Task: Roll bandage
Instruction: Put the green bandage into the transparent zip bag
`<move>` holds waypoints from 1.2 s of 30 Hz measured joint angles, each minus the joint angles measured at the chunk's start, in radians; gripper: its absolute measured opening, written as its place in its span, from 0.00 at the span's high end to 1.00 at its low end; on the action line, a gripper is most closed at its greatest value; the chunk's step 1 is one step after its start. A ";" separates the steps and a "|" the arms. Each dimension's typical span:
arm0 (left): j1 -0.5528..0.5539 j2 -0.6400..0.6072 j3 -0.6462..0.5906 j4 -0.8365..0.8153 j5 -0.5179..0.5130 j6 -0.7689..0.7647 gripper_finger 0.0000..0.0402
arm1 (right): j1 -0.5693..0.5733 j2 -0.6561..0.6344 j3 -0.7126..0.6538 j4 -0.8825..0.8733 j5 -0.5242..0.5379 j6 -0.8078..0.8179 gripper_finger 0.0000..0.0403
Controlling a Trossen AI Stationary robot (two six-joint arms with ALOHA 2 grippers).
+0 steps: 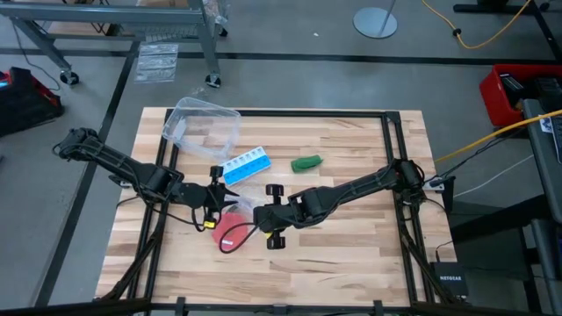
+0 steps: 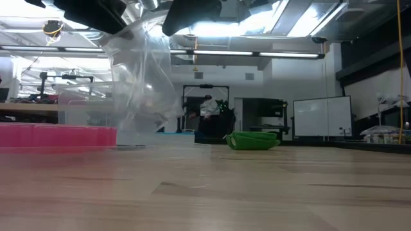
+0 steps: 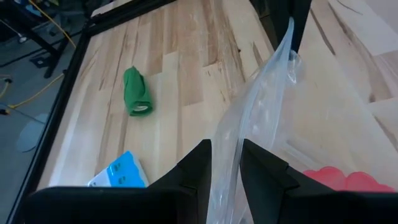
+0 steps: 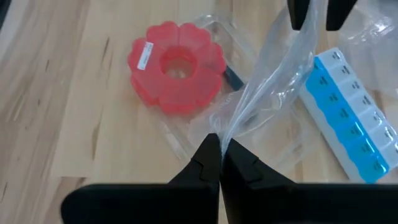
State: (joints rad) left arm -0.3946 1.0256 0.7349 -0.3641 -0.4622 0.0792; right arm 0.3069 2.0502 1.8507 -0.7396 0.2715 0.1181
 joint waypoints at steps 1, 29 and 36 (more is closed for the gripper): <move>0.000 0.000 0.000 0.000 0.000 0.000 0.82 | 0.000 0.000 0.000 0.004 -0.004 -0.001 1.00; 0.000 0.000 0.000 0.005 0.003 0.295 0.82 | 0.000 0.000 0.000 0.092 -0.160 -0.072 1.00; 0.000 0.000 0.000 0.003 0.105 0.304 0.82 | 0.000 0.000 0.000 0.105 -0.161 -0.103 1.00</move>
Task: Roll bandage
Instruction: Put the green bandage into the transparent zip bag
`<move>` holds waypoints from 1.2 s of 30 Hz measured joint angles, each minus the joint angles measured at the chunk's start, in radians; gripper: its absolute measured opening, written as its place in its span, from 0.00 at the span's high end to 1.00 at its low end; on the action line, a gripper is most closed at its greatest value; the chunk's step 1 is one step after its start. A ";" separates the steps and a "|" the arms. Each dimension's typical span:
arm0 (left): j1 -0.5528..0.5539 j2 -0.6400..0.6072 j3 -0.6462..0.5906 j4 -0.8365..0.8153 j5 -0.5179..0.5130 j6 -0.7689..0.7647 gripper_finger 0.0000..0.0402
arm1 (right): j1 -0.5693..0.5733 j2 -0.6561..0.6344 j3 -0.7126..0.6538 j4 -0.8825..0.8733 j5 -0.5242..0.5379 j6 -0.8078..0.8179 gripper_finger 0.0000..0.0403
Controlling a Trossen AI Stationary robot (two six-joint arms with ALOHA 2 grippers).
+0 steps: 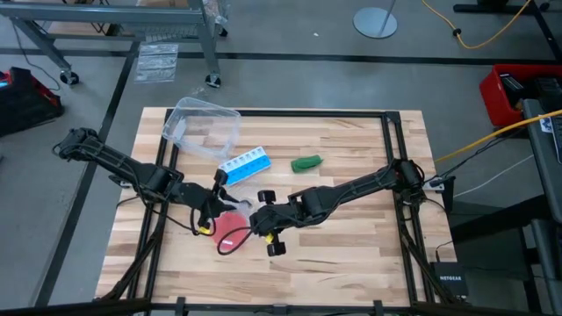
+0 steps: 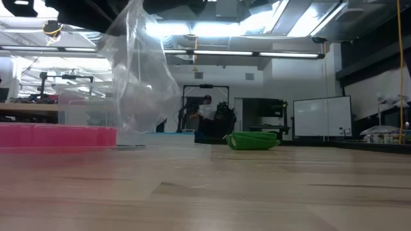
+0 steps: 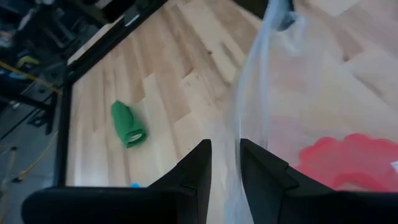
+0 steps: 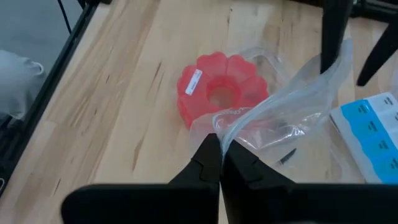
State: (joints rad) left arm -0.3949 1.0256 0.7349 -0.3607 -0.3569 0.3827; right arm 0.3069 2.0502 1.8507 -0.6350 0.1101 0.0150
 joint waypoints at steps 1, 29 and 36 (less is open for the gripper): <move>0.000 0.000 0.000 0.000 0.006 -0.001 0.82 | 0.000 0.000 0.000 0.007 0.000 -0.001 1.00; 0.001 0.000 0.000 -0.053 0.135 -0.234 1.00 | 0.000 0.000 0.000 -0.032 0.384 -0.051 0.97; 0.005 0.000 0.000 -0.138 -0.209 -0.294 1.00 | 0.000 0.000 0.000 -0.087 0.622 -0.051 0.87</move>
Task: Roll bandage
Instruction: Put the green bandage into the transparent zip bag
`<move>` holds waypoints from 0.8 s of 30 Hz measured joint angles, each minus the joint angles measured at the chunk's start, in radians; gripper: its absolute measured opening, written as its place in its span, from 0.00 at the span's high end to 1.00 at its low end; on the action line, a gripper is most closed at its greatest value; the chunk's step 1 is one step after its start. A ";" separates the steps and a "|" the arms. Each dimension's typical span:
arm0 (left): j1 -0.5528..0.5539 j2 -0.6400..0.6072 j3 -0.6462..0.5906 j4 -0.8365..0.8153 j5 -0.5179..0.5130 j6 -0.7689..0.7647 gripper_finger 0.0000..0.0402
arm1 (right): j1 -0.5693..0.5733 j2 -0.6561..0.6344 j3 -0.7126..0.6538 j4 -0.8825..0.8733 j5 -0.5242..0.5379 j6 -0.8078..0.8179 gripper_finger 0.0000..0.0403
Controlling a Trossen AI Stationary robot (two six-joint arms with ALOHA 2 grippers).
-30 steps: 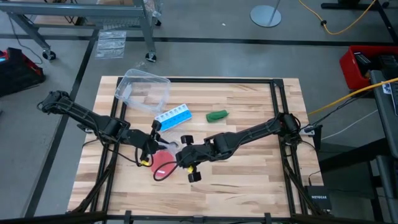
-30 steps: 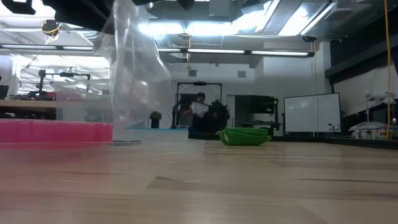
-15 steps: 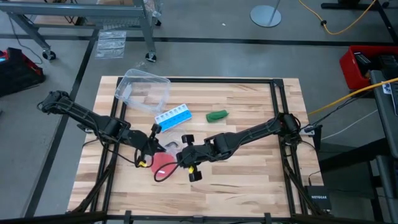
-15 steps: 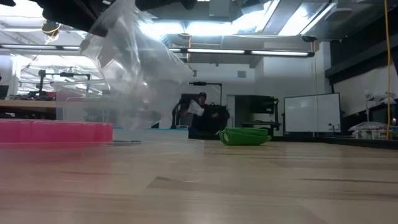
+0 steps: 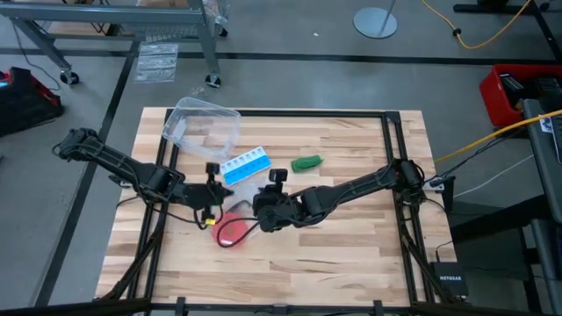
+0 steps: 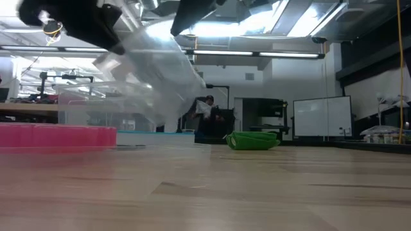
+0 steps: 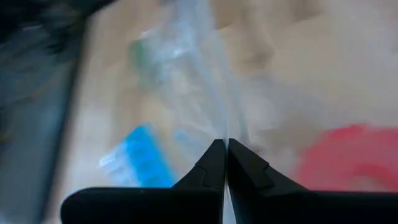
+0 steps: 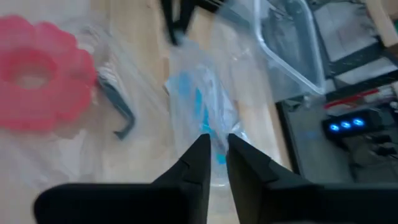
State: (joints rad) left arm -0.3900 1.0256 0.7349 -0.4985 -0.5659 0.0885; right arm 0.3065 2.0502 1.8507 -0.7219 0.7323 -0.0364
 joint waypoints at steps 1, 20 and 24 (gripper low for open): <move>0.003 0.000 0.000 -0.013 -0.055 -0.011 1.00 | 0.000 0.000 0.000 -0.005 0.014 0.000 0.85; 0.092 0.000 0.000 -0.022 -0.373 -0.145 1.00 | -0.128 0.000 0.000 -0.364 0.077 0.130 0.82; 0.092 0.000 0.000 -0.023 -0.373 -0.144 1.00 | -0.171 0.000 0.000 -0.346 0.061 0.111 0.82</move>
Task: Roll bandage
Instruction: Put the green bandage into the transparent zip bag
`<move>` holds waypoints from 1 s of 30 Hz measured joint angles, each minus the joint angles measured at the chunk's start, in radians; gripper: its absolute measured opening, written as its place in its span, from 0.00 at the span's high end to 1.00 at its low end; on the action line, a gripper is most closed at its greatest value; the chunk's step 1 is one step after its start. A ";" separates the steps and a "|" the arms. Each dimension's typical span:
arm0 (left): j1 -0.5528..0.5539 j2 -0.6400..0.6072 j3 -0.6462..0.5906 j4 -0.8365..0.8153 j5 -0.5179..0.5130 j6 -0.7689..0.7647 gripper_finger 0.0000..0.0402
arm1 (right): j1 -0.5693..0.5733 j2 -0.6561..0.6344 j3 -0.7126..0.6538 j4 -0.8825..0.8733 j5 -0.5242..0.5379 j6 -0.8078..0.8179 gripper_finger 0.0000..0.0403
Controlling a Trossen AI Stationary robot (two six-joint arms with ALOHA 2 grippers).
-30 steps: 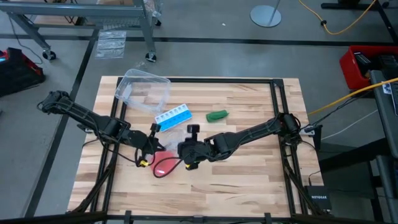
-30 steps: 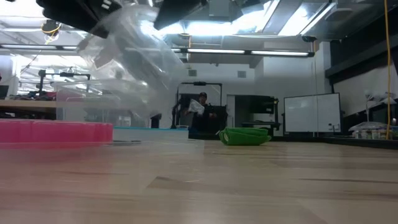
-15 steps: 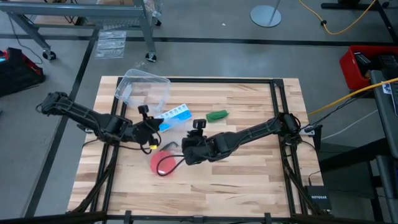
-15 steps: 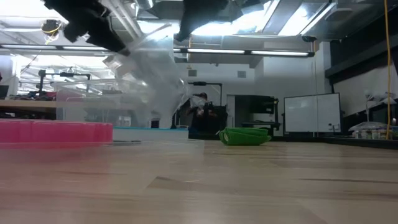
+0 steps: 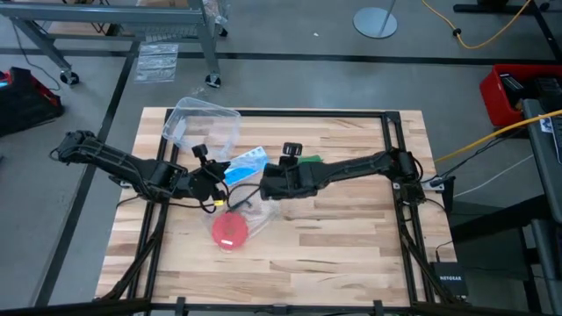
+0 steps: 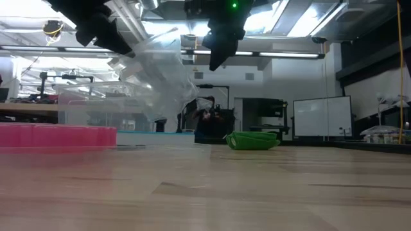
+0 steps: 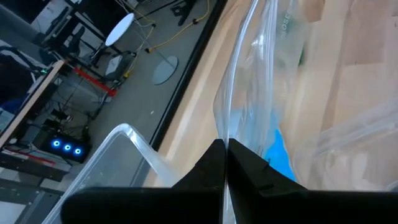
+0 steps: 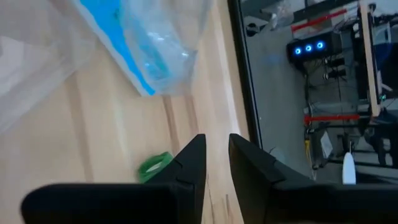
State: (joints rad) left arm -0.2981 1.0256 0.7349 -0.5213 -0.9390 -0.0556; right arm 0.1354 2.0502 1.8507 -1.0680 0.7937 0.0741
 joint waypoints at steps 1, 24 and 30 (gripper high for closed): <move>0.000 0.000 0.000 0.000 0.000 0.005 1.00 | -0.007 0.000 0.000 0.002 0.000 0.000 0.82; 0.000 0.000 0.000 -0.022 0.000 0.041 1.00 | -0.241 0.014 0.000 -0.207 -0.369 -0.024 0.81; 0.000 0.000 0.000 -0.022 0.000 0.073 1.00 | -0.341 0.033 -0.002 -0.233 -0.452 0.004 0.69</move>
State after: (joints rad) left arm -0.2981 1.0256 0.7345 -0.5434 -0.9386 0.0177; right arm -0.2060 2.0834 1.8489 -1.3009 0.3418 0.0778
